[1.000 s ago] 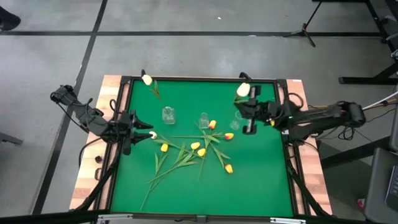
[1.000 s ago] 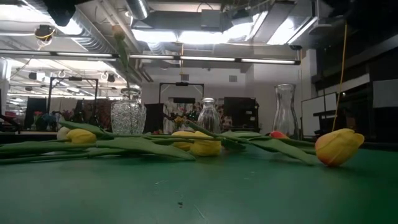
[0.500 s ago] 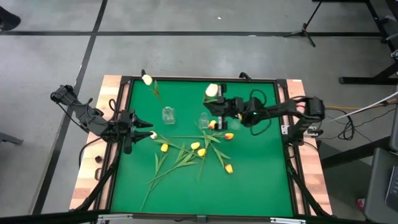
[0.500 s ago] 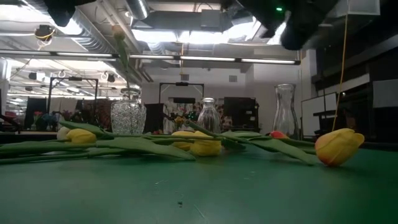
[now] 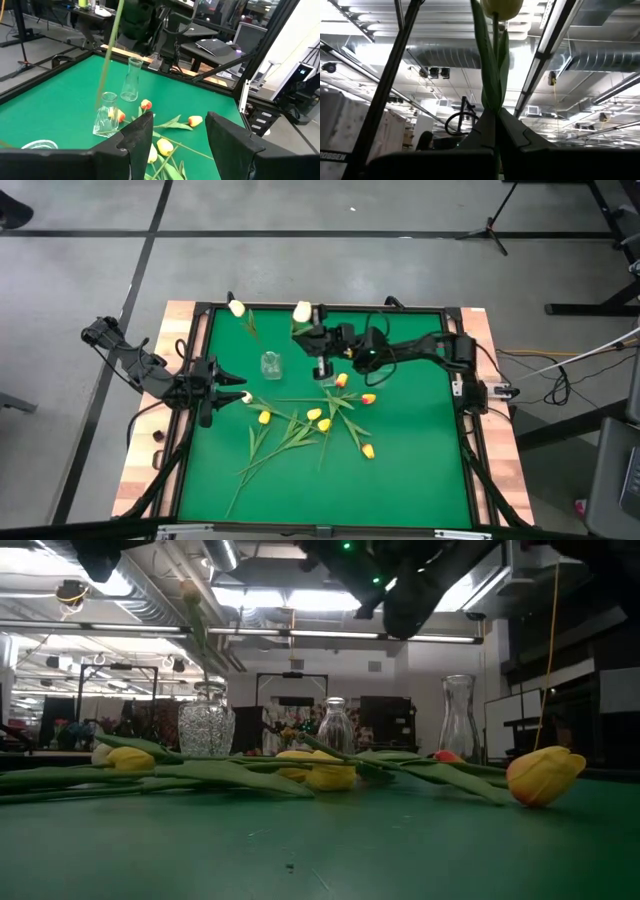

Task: Sort flowers into vase by color
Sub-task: Put the bottom white flower into the left transparent vase

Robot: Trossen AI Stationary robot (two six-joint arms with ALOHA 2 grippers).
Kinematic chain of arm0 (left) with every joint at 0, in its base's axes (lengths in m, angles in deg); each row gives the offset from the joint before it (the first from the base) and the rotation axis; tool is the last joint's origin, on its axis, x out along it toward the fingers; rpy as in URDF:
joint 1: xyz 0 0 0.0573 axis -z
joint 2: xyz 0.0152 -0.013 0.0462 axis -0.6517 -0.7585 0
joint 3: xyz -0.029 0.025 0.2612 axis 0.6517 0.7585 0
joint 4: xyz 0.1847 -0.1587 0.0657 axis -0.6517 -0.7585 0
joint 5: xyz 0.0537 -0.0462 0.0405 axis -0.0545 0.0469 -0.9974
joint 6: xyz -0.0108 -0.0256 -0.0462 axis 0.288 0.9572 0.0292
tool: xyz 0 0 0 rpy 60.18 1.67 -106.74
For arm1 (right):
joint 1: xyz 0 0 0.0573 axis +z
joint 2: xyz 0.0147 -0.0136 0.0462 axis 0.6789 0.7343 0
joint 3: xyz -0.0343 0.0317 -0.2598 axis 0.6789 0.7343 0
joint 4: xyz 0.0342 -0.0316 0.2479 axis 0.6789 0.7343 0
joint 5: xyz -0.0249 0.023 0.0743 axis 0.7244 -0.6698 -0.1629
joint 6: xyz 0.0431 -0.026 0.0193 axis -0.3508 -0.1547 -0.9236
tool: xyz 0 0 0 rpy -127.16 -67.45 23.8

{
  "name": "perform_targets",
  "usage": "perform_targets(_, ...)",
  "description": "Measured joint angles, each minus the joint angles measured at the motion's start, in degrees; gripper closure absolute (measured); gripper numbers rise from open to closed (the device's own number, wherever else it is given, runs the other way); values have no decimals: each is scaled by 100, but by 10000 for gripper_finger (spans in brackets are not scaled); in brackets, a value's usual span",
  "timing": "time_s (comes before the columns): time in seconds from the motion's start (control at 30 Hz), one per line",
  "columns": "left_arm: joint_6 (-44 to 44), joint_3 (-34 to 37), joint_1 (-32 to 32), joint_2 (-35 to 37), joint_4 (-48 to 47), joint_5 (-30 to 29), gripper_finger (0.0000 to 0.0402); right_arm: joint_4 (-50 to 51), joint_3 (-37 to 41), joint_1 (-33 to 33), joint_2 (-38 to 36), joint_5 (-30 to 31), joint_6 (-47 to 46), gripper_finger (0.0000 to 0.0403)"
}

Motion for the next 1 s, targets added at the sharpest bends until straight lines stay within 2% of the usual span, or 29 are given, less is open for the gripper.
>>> perform_targets(0.63, -60, 0, 1, 0, -26, 0, 223, 292, -1369, -336, 1173, -161, -393, 402)
perform_targets(1.0, -97, 0, 0, 0, -128, 0, 223, 273, -1437, -536, 1564, -139, -461, 402)
